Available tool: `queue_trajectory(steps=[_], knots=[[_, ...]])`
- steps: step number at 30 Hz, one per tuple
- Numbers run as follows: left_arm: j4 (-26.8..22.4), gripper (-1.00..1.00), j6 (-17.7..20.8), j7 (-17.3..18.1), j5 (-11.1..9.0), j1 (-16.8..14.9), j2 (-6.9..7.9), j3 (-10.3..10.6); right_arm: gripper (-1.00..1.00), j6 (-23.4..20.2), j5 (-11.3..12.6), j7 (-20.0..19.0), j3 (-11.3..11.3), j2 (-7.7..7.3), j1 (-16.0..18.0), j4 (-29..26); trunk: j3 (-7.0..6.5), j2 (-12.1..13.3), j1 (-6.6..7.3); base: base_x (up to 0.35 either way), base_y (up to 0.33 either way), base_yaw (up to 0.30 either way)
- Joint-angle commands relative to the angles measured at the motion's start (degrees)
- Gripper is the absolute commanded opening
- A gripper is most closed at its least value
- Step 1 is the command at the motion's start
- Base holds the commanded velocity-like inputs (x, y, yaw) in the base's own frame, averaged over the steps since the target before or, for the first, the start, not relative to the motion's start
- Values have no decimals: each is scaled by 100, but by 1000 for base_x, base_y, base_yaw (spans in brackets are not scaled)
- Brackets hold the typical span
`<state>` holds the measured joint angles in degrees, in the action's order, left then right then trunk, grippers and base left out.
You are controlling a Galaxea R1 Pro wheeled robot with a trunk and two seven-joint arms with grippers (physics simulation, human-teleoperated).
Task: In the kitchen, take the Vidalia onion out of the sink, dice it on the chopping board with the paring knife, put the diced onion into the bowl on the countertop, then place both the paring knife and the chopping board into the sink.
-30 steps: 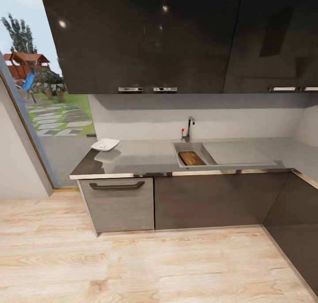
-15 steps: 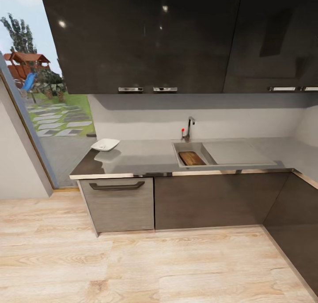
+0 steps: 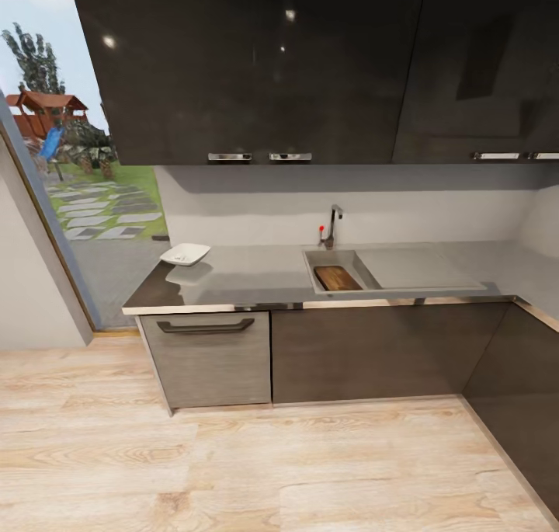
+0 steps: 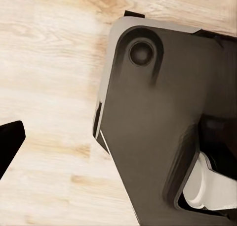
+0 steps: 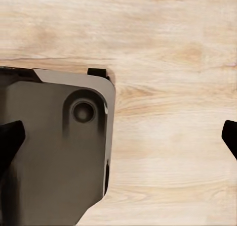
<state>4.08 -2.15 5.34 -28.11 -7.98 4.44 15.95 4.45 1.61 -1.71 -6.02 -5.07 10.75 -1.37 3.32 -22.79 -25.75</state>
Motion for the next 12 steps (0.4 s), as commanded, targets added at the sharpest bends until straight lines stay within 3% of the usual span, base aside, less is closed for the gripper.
queue_trajectory(steps=[1,5,12], knots=[[20,100,-26,38,-58,-10,-6,46,100,57,13,-14,-42,39,6,6,13,-12,-3,0,0,0],[15,100,-30,37,-55,-10,-13,42,100,206,20,-14,-47,133,6,6,13,-12,-3,0,0,0],[14,100,-31,37,-54,-10,-14,46,100,247,15,-14,-42,146,6,6,13,-12,-3,0,0,0]])
